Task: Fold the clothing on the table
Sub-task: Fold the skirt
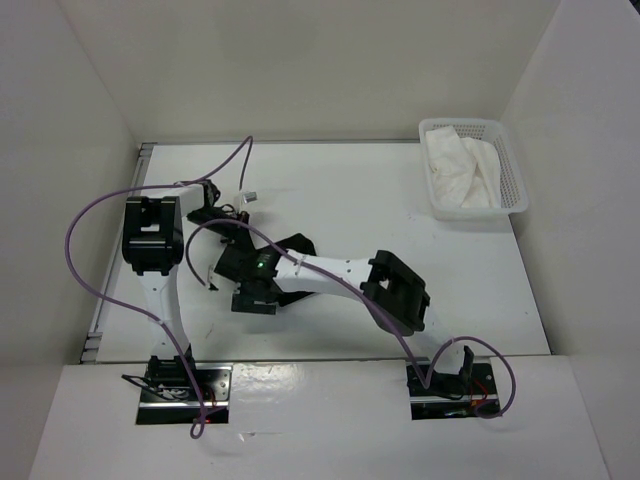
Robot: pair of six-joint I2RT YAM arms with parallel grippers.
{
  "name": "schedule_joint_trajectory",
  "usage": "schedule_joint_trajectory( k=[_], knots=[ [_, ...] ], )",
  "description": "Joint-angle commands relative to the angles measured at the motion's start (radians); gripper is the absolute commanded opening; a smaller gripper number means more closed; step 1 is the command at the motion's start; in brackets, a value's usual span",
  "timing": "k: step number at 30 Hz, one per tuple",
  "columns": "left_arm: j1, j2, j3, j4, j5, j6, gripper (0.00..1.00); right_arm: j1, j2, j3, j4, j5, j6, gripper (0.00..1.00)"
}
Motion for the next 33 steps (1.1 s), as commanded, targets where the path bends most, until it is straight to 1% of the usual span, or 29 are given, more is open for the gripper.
schedule_joint_trajectory(
  k=[1,2,5,9,12,14,15,17,18,19,21,23,24,25,26,28,29,30,33],
  knots=[
    [-0.007,0.023,0.017,0.019,-0.028,0.026,0.07,0.018,-0.009,0.044,0.001,0.010,0.010,0.89],
    [-0.007,0.023,0.017,0.019,-0.028,0.026,0.07,0.018,-0.018,0.044,0.001,0.033,0.010,0.94],
    [-0.007,0.023,0.017,0.019,-0.028,0.026,0.07,0.018,-0.067,0.076,0.013,0.043,0.020,0.95],
    [-0.007,0.032,0.017,0.019,-0.028,0.026,0.07,0.018,-0.147,0.169,-0.034,0.034,0.042,0.97],
    [-0.007,0.032,0.017,0.019,-0.028,0.026,0.07,0.018,-0.219,0.190,-0.045,0.049,0.043,0.98],
    [-0.007,0.032,0.017,0.019,-0.038,0.026,0.07,0.018,-0.274,0.164,-0.024,0.082,0.032,0.99],
    [-0.007,0.032,0.017,0.019,-0.038,0.026,0.07,0.018,-0.291,0.116,-0.008,0.130,0.032,0.99],
    [-0.007,0.023,0.017,0.019,-0.038,0.026,0.07,-0.025,-0.334,0.055,0.044,0.162,0.013,0.99],
    [-0.007,0.023,0.017,0.019,-0.038,0.026,0.07,-0.045,-0.345,-0.011,0.062,0.162,0.013,0.99],
    [-0.007,0.023,0.008,0.019,-0.038,0.026,0.07,-0.095,-0.354,-0.042,0.078,0.162,0.013,0.99],
    [-0.007,0.014,0.008,0.019,-0.038,0.026,0.11,-0.143,-0.368,-0.135,0.127,0.149,0.013,0.99],
    [-0.007,0.014,0.008,0.010,-0.038,0.026,0.12,-0.200,-0.368,-0.215,0.160,0.139,0.013,0.99],
    [-0.007,0.005,0.008,0.010,-0.038,0.026,0.14,-0.218,-0.368,-0.229,0.161,0.118,0.022,0.99],
    [-0.007,0.005,0.008,0.010,-0.038,0.026,0.22,-0.240,-0.359,-0.238,0.161,0.095,0.023,0.99],
    [-0.007,-0.007,0.008,0.010,-0.038,0.026,0.26,-0.286,-0.359,-0.249,0.161,0.060,0.038,0.99],
    [-0.007,-0.021,-0.003,0.010,-0.038,0.035,0.34,-0.335,-0.349,-0.263,0.187,-0.018,0.053,0.99],
    [-0.007,-0.034,-0.003,0.019,-0.038,0.036,0.38,-0.372,-0.349,-0.286,0.200,-0.034,0.062,0.99],
    [-0.007,-0.043,-0.012,0.019,-0.038,0.036,0.40,-0.384,-0.359,-0.301,0.228,-0.034,0.062,0.99],
    [-0.007,-0.043,-0.012,0.019,-0.038,0.036,0.43,-0.394,-0.350,-0.330,0.228,-0.025,0.053,0.99]
  ],
)
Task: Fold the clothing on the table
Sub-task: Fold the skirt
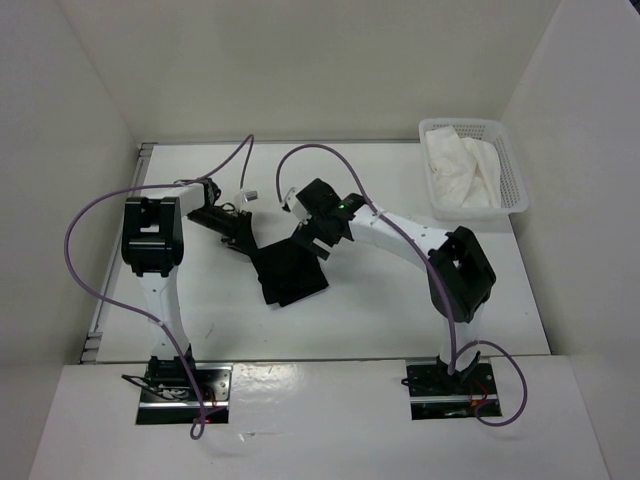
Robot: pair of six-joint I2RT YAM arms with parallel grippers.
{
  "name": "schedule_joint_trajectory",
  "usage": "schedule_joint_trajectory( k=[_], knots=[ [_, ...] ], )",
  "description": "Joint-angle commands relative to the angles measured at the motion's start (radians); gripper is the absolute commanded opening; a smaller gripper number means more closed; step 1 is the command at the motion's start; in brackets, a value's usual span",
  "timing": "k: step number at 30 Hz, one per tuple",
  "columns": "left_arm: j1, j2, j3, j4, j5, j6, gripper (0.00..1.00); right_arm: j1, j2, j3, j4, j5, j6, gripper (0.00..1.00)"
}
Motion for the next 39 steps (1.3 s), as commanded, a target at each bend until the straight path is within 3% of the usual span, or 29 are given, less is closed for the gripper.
schedule_joint_trajectory(
  k=[1,9,14,18,26,31,36,39],
  knots=[
    [-0.004,-0.025,-0.011,0.032,-0.045,0.034,0.43,0.006,-0.023,-0.011,0.084,-0.041,0.014,0.99],
    [-0.004,-0.016,-0.011,0.041,-0.045,0.034,0.40,0.006,0.030,-0.021,0.047,-0.113,0.045,0.99],
    [-0.004,-0.016,-0.011,0.041,-0.045,0.034,0.16,0.026,0.052,-0.021,0.047,-0.122,0.045,0.99],
    [-0.004,-0.007,-0.011,0.041,-0.045,0.034,0.08,0.026,0.043,-0.021,0.047,-0.161,0.055,0.99],
    [-0.004,0.003,-0.011,0.041,-0.045,0.034,0.07,0.057,0.036,-0.044,0.095,-0.100,0.065,0.99],
    [-0.013,0.003,-0.011,0.041,-0.054,0.034,0.07,0.155,0.060,-0.077,0.164,0.026,0.065,0.99],
    [-0.013,0.003,-0.020,0.041,-0.064,0.034,0.07,0.250,-0.046,-0.211,0.328,0.169,-0.032,0.99],
    [-0.013,0.003,-0.021,0.041,-0.064,0.034,0.07,0.262,-0.103,-0.249,0.351,0.169,-0.078,0.99]
  ],
)
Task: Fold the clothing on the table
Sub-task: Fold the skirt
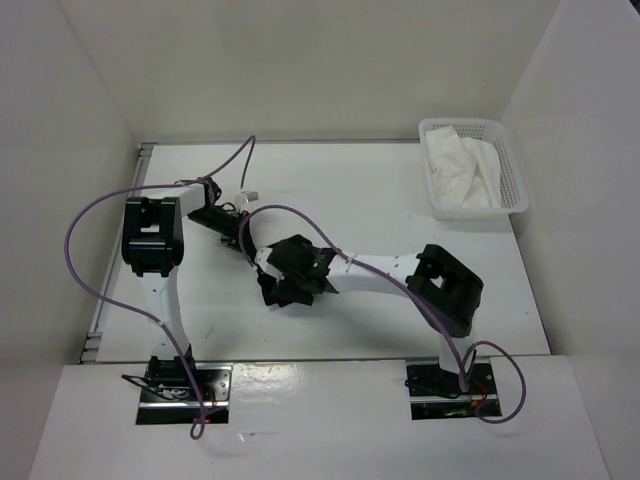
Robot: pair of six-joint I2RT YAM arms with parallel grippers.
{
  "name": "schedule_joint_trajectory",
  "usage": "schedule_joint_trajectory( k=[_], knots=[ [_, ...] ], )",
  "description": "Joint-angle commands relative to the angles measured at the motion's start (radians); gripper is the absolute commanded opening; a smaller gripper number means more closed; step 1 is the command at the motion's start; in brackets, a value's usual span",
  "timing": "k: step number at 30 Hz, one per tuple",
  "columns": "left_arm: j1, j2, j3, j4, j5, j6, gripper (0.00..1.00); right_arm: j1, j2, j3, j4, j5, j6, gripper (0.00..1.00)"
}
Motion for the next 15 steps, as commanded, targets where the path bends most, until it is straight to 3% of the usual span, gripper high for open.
schedule_joint_trajectory(
  k=[1,15],
  knots=[
    [-0.005,0.005,-0.015,0.010,-0.024,0.031,0.07,0.001,-0.113,-0.022,0.126,0.071,-0.056,0.99],
    [-0.033,-0.004,-0.006,0.019,-0.044,0.022,0.07,0.010,-0.104,-0.056,0.218,0.101,-0.108,0.99]
  ],
)
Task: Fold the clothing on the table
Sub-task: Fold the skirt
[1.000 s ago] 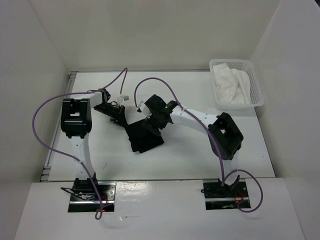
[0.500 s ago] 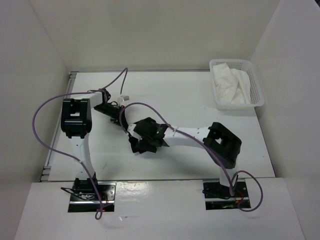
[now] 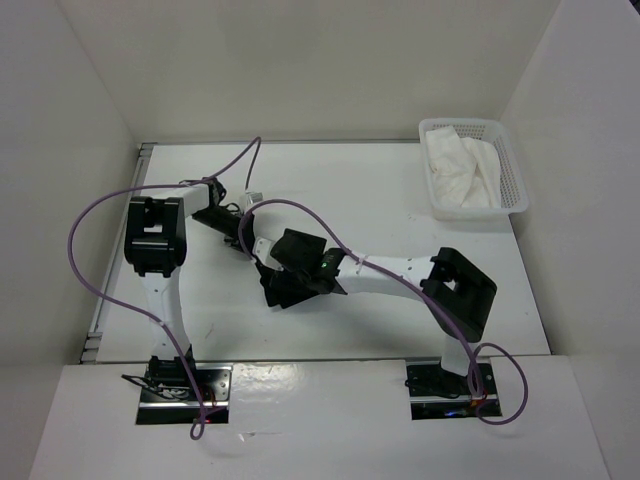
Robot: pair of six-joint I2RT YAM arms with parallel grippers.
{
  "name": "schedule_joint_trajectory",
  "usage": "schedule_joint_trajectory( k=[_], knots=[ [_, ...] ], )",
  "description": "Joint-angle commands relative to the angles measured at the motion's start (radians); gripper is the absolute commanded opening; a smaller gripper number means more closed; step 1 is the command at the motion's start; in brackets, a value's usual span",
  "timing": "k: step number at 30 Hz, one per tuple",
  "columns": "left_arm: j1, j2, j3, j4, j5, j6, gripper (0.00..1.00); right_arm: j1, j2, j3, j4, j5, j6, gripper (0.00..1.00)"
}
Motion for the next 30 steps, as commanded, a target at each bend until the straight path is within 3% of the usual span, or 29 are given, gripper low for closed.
schedule_joint_trajectory(
  k=[1,15,30],
  knots=[
    [-0.009,-0.004,-0.006,0.018,-0.042,0.025,0.07,0.000,-0.004,0.012,0.073,0.020,-0.009,0.99],
    [-0.009,-0.004,-0.006,0.018,-0.051,0.025,0.07,0.009,0.038,0.056,-0.016,-0.082,0.009,0.99],
    [-0.018,-0.004,-0.006,0.018,-0.051,0.025,0.07,0.029,0.067,0.056,-0.007,-0.078,0.000,0.99]
  ],
)
